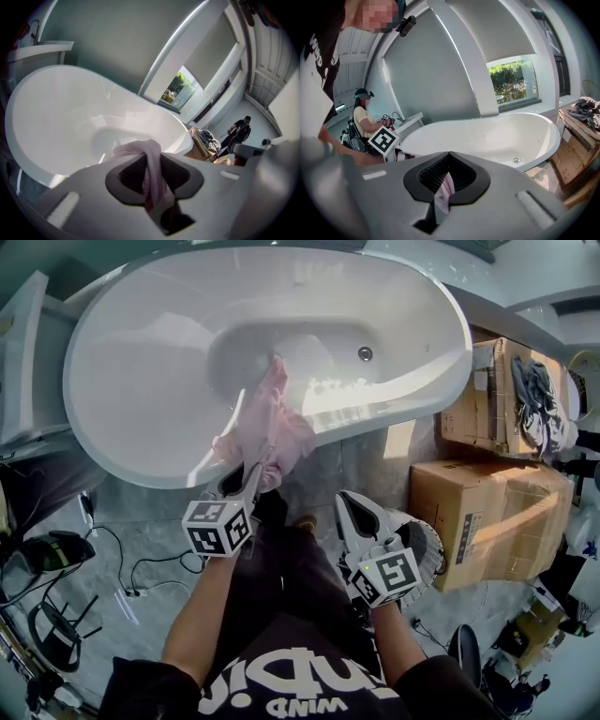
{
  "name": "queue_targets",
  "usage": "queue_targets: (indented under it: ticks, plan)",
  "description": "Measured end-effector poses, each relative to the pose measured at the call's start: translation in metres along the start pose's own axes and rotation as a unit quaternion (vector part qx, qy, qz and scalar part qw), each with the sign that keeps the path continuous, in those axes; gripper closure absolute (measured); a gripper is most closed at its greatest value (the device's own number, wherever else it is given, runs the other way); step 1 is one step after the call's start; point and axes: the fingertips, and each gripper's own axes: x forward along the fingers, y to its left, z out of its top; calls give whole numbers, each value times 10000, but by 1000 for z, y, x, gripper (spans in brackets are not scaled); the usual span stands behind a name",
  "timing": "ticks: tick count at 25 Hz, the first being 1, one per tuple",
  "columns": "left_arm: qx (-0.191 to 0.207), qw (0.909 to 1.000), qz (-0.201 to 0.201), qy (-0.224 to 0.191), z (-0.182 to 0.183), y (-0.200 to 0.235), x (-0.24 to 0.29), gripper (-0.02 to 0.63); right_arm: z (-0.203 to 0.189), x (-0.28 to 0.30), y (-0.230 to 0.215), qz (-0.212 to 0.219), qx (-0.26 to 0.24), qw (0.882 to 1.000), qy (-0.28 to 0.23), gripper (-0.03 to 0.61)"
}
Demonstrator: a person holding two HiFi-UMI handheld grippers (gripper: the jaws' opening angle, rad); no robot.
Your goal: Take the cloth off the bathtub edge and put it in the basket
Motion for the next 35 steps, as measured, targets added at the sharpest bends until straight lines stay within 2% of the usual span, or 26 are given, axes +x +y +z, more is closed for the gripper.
queue_targets:
  ticks: [8,16,22,28,35]
  plan:
    - [257,9970,-660,-305,36,-69,-39,525,32,-23,12,-10,-163,9992,-354,572]
    - [648,9930,-843,-517,63,-114,-77,525,72,-58,20,-114,-307,9958,-852,572]
    - [789,9868,-1114,-868,87,-150,-111,525,91,-85,26,-194,-381,9924,-1150,572]
    - [893,9763,-1667,-1054,112,-204,-140,525,112,-114,28,-369,-450,9882,-1419,572]
    - [1259,9610,-2307,-855,100,-269,-146,525,111,-167,8,-957,-342,9799,-1719,572]
